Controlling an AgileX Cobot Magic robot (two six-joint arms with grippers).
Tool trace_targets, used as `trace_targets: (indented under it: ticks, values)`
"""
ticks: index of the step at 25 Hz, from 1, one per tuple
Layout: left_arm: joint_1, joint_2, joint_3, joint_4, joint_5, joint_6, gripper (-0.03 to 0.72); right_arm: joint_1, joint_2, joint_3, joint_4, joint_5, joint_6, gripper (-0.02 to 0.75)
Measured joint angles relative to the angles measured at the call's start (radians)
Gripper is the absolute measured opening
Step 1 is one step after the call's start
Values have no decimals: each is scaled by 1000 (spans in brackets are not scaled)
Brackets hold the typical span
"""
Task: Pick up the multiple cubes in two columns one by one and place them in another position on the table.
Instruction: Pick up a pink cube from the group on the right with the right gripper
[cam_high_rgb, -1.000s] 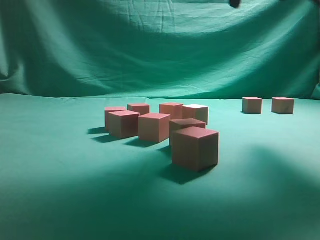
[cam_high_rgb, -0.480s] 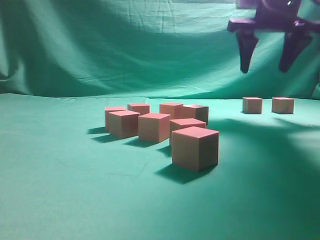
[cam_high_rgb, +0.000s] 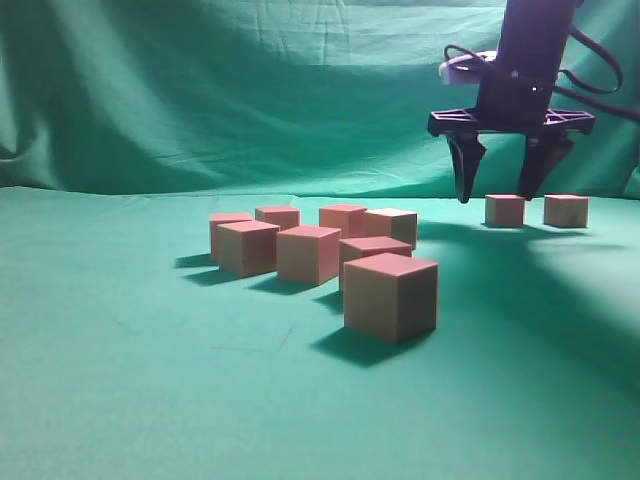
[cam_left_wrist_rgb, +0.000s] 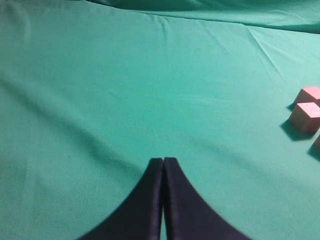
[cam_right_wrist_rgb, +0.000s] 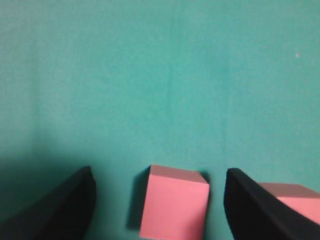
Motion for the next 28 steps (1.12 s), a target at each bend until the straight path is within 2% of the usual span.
trace_targets:
  ticks: [6, 11, 12, 15, 21, 28]
  values:
    - [0, 0, 0, 0, 0, 0, 0, 0, 29, -2, -4, -20, -2, 524]
    - [0, 0, 0, 0, 0, 0, 0, 0, 39, -2, -6, -28, -2, 272]
    - [0, 0, 0, 0, 0, 0, 0, 0, 39, -2, -6, -26, -2, 247]
    - [0, 0, 0, 0, 0, 0, 0, 0, 39, -8, -6, -12, -2, 257]
    - [0, 0, 0, 0, 0, 0, 0, 17, -14, -116, 26, 134, -6, 257]
    - [0, 0, 0, 0, 0, 0, 0, 132, -223, -154, 65, 235, -17, 257]
